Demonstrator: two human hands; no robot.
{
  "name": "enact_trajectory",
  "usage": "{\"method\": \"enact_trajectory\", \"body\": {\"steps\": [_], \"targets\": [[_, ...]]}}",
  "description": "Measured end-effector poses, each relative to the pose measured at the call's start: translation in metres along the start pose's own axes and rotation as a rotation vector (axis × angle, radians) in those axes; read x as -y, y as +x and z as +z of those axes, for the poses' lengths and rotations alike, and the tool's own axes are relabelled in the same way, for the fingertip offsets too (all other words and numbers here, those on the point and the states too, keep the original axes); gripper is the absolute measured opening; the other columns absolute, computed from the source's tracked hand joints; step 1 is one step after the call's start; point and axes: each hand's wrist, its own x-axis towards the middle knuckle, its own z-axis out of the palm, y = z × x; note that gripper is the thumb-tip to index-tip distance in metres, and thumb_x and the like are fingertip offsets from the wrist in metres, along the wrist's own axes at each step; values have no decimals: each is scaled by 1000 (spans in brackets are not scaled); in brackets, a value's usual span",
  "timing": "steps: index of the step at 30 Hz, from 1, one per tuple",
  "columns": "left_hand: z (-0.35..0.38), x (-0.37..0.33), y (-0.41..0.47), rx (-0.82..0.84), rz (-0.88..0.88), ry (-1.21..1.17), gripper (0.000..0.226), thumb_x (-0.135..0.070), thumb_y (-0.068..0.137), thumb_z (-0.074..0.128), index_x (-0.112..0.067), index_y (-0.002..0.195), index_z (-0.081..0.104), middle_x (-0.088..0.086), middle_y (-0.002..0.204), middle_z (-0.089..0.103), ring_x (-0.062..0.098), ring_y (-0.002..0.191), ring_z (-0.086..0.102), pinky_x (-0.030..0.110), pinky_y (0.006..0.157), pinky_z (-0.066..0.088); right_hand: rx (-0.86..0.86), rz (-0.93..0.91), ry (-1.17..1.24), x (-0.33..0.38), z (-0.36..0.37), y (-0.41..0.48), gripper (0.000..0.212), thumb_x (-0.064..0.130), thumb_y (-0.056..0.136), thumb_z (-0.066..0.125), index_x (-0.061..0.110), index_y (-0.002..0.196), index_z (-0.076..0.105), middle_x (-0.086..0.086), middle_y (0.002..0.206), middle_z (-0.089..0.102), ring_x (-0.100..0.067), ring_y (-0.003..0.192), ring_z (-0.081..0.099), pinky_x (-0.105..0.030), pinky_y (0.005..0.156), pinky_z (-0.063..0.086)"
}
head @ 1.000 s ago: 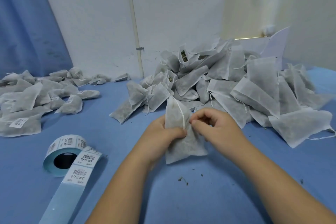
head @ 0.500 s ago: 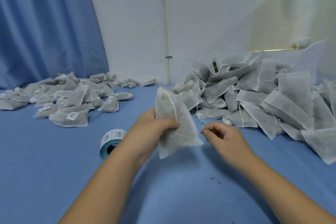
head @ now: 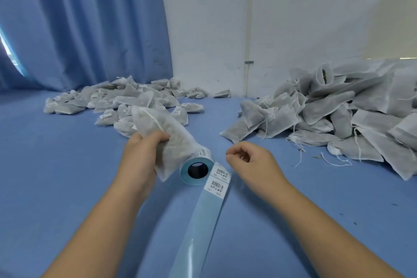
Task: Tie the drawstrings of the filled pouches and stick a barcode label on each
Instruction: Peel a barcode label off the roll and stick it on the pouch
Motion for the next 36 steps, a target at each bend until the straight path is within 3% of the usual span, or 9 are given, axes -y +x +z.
{"method": "enact_trajectory", "body": {"steps": [4,7,12,14,22,27,30,33,36], "targets": [[-5,14,-6,32,-56,-90,9,-7,88,59,-11,91,66,2,76,73,14,70,70,30,65,54,-68,38,-93,-6,9,-14,23,40,84,67,23,70,57,18,55,55,-2,50,50,-23,53,42],[-9,20,-13,115,-206,-213,16,-5,86,58,-3,99,66,11,84,72,22,77,72,33,69,59,20,245,-157,-7,3,-18,34,54,80,63,22,80,53,9,62,65,-14,57,63,-28,55,43],[-23,32,-23,290,-421,-254,39,-7,60,63,-2,98,71,21,102,69,38,102,67,48,85,56,202,458,223,-3,0,-18,35,26,80,74,13,102,51,-5,74,73,-23,53,65,-27,45,43],[-29,36,-24,320,-443,-199,39,-6,56,62,-5,93,72,19,98,68,36,95,67,45,83,56,229,458,207,0,3,-20,31,19,82,72,14,102,49,-7,66,73,-18,44,60,-23,42,41],[-36,49,-33,559,-601,-155,41,-10,63,53,-6,93,79,11,109,73,24,65,69,29,59,57,149,393,216,-2,9,-23,19,8,84,68,13,94,52,-7,57,67,-14,39,50,-26,46,40],[-41,50,-37,656,-573,-132,59,-13,47,65,0,104,75,17,93,69,26,57,65,30,51,55,119,353,204,-2,12,-24,18,6,83,67,13,92,53,-4,60,69,-15,46,56,-29,48,42],[-40,51,-38,642,-530,-63,56,-11,51,63,0,104,75,15,89,67,24,58,64,29,55,55,118,315,187,-2,14,-26,17,10,84,67,15,92,53,-4,61,69,-13,49,58,-29,51,43],[-40,53,-38,603,-506,-16,61,-12,49,64,4,107,71,16,83,65,24,57,63,28,56,53,59,163,-41,-3,14,-29,18,22,83,71,24,86,54,3,66,65,-2,55,54,-20,57,41],[-40,53,-39,547,-498,6,75,-14,45,66,12,115,61,18,84,60,25,56,60,29,57,50,-9,-139,-259,1,12,-33,21,25,81,74,31,83,54,11,72,48,1,67,47,-11,61,34]]}}
